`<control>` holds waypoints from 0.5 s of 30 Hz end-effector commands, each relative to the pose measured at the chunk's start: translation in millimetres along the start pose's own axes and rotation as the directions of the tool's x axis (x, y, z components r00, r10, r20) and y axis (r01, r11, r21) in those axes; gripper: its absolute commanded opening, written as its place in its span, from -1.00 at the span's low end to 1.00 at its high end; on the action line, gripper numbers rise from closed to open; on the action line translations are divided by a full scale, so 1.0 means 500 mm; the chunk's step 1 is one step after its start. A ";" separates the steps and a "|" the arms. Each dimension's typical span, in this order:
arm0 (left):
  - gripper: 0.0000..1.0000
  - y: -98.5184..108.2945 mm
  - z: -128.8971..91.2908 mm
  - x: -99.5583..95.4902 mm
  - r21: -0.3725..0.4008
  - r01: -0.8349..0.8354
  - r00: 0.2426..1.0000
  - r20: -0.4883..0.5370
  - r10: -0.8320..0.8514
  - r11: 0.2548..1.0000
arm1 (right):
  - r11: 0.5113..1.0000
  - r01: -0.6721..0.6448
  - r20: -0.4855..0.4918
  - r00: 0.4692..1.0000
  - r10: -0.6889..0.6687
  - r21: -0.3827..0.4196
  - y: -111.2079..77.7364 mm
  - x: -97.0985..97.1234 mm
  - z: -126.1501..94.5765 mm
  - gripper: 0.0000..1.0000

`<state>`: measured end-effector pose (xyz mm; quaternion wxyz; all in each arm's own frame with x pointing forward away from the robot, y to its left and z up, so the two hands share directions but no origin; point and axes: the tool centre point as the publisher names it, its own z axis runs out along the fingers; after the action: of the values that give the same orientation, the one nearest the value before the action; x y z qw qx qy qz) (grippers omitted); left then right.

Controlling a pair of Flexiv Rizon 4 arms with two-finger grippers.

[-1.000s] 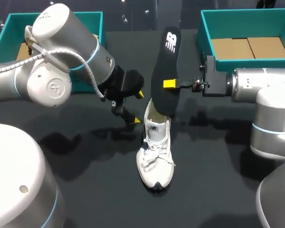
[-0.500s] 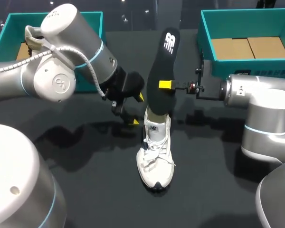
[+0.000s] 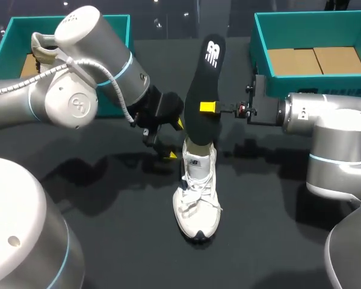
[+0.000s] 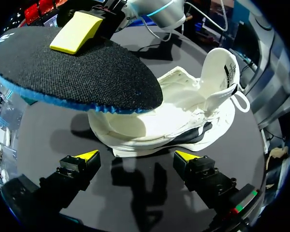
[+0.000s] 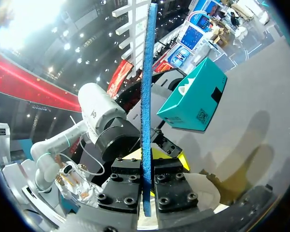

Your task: Take the shoe out of the shoebox, open the shoe tongue, remove and reinsert the insole, then place the shoe into the shoebox

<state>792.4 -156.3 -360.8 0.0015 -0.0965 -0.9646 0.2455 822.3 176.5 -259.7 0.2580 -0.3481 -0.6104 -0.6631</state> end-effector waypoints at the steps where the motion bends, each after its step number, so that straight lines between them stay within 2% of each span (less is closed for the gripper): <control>1: 1.00 0.000 0.000 0.000 -0.002 -0.001 1.000 0.000 0.001 1.000 | 1.000 0.015 -0.011 1.000 -0.015 -0.022 0.000 -0.012 0.008 -1.00; 7: 1.00 0.000 0.000 0.000 -0.002 -0.001 1.000 0.000 0.001 1.000 | 0.998 0.035 -0.027 0.999 -0.036 -0.052 0.002 -0.021 0.012 -1.00; 15: 1.00 0.000 0.000 0.000 -0.002 -0.001 1.000 0.000 0.001 1.000 | 0.996 0.074 -0.047 0.996 -0.077 -0.049 0.002 -0.031 0.018 -1.00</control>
<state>792.7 -156.5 -360.8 0.0020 -0.0967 -0.9646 0.2454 830.1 182.4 -267.7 0.2362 -0.3202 -0.5998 -0.6942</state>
